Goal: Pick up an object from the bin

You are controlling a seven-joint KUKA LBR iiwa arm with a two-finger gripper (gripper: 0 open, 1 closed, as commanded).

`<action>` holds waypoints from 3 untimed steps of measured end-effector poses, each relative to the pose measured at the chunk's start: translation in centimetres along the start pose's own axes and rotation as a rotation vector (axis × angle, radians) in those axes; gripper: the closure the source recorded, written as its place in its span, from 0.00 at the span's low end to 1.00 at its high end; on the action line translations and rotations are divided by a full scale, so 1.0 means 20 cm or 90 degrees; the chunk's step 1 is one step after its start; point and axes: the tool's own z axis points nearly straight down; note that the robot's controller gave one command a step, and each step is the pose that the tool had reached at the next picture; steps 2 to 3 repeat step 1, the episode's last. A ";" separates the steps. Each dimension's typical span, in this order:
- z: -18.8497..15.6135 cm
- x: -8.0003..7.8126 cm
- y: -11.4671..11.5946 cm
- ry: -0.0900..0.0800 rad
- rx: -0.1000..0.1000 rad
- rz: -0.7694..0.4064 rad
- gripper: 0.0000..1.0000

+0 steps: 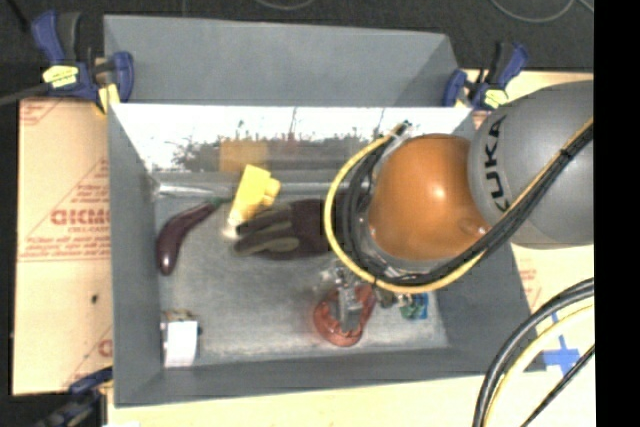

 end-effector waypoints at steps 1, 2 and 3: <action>-0.80 0.02 0.01 0.001 0.002 -0.005 1.00; -0.80 0.02 0.01 0.001 0.002 -0.005 1.00; -0.80 0.02 0.01 0.001 0.002 -0.005 1.00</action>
Offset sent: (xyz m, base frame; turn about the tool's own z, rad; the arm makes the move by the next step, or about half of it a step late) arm 0.0000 0.0000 0.0000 0.0000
